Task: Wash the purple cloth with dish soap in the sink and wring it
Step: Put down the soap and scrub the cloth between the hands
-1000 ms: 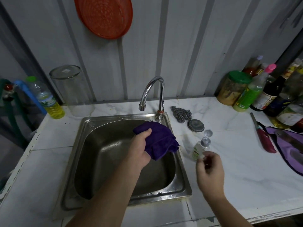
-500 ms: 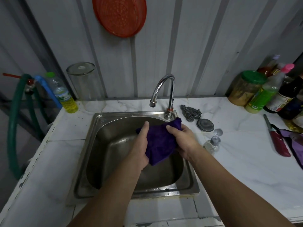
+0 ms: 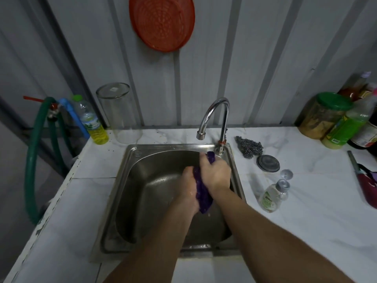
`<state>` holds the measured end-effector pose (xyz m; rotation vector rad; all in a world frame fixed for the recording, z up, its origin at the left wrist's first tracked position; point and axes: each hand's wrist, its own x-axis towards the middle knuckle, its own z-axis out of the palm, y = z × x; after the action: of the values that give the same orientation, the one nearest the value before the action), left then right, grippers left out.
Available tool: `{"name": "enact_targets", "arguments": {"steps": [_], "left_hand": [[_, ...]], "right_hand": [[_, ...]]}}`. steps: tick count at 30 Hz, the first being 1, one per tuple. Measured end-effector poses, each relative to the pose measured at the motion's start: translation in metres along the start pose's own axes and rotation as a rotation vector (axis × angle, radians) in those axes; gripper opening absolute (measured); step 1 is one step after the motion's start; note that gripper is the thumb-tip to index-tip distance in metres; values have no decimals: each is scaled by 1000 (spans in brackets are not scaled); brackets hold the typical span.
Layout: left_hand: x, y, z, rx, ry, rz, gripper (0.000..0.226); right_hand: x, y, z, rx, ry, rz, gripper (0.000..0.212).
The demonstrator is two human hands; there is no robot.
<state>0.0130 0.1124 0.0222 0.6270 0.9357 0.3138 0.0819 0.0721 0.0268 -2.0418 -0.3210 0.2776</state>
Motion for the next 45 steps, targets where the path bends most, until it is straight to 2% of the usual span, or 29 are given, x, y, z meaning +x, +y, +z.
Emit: {"name": "enact_targets", "arguments": {"steps": [4, 6, 9, 11, 14, 15, 18, 20, 23, 25, 27, 29, 31, 33, 36, 39, 41, 43, 45], "left_hand": [[21, 25, -9, 122, 235, 101, 31], [27, 26, -16, 142, 211, 84, 32], [30, 6, -22, 111, 40, -6, 44], [30, 4, -17, 161, 36, 6, 42], [39, 24, -16, 173, 170, 95, 43], [45, 29, -20, 135, 161, 123, 43], [39, 30, -29, -30, -25, 86, 46], [41, 22, -26, -58, -26, 68, 42], [31, 12, -19, 25, -30, 12, 44], [29, 12, -16, 119, 2, 32, 38], [32, 19, -18, 142, 67, 89, 31], [37, 30, -23, 102, 90, 129, 37], [35, 32, -25, 13, 46, 103, 47], [34, 23, -23, -61, 38, 59, 43], [20, 10, -12, 9, -26, -28, 33], [23, 20, -13, 79, 52, 47, 30], [31, 32, -24, 52, 59, 102, 38], [30, 37, -27, 33, -2, 79, 50], [28, 30, -22, -2, -10, 31, 51]], "right_hand": [[-33, 19, 31, 84, -16, -113, 51], [-38, 19, 39, 128, -14, -93, 50], [-4, 12, 32, 97, -25, 79, 47], [10, 9, 22, 93, -58, 155, 43], [-7, 9, 27, 109, -48, 44, 44], [-20, 7, 32, 111, -53, -1, 44], [-43, -5, 44, 93, -57, -99, 36], [-31, -11, 42, 76, -31, -68, 40], [-2, -11, 25, 75, -41, 72, 35], [5, -3, 16, 98, -46, 147, 32], [-9, 3, 20, 159, -54, 96, 32], [-34, 3, 35, 157, -61, 11, 36], [-46, -2, 43, 132, -58, -67, 34], [-31, -8, 37, 99, -35, -28, 39], [0, -6, 14, 58, -42, 65, 34], [-14, 4, 15, 120, -66, 13, 32], [-41, 5, 30, 138, -91, -47, 33], [-51, 1, 39, 128, -73, -119, 31], [-34, -4, 35, 116, -38, -81, 36]]}}
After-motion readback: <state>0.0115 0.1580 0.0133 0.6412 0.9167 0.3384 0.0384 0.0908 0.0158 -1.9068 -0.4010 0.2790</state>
